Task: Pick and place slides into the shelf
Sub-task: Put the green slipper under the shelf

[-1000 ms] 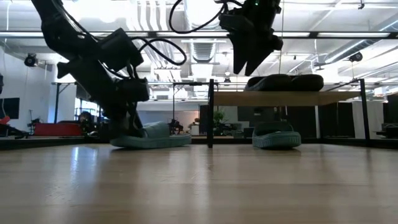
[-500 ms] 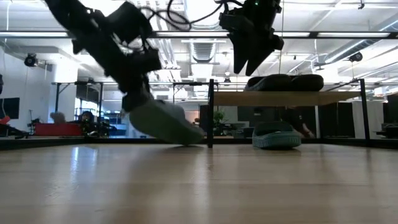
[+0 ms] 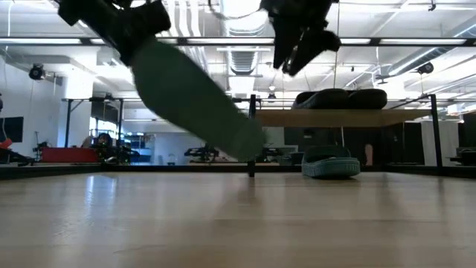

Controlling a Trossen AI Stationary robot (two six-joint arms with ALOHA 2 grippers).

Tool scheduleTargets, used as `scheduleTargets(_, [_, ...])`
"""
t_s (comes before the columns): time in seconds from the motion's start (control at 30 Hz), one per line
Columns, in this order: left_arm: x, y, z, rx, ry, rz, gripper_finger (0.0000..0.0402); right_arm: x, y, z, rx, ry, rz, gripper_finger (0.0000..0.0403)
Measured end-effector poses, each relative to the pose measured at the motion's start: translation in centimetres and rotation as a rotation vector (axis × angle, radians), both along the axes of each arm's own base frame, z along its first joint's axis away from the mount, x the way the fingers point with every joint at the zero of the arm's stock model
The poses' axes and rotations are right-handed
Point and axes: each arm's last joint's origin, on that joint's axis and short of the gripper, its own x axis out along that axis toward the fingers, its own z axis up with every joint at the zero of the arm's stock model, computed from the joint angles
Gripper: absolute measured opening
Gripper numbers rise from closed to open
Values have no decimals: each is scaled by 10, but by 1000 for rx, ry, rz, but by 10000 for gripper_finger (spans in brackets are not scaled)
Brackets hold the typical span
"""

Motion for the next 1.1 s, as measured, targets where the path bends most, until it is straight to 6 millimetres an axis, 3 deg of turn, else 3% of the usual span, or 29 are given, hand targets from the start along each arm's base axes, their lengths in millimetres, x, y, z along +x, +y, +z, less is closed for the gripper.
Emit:
scheduleTargets(0.33, [-15, -16, 15, -182, -125, -188, 0, -31, 7, 52, 66, -285, -67, 219])
scheduleTargets(0.6, [5, -34, 21, -236, -253, -393, 0, -65, 26, 80, 90, -407, -88, 219])
scheduleTargets(0.8, [22, -41, 9, -233, -222, -423, 0, -81, 37, 85, 76, -423, -141, 219])
scheduleTargets(1.1, [51, -42, 0, -131, -225, -487, 0, -85, 53, 78, 107, -379, -146, 219])
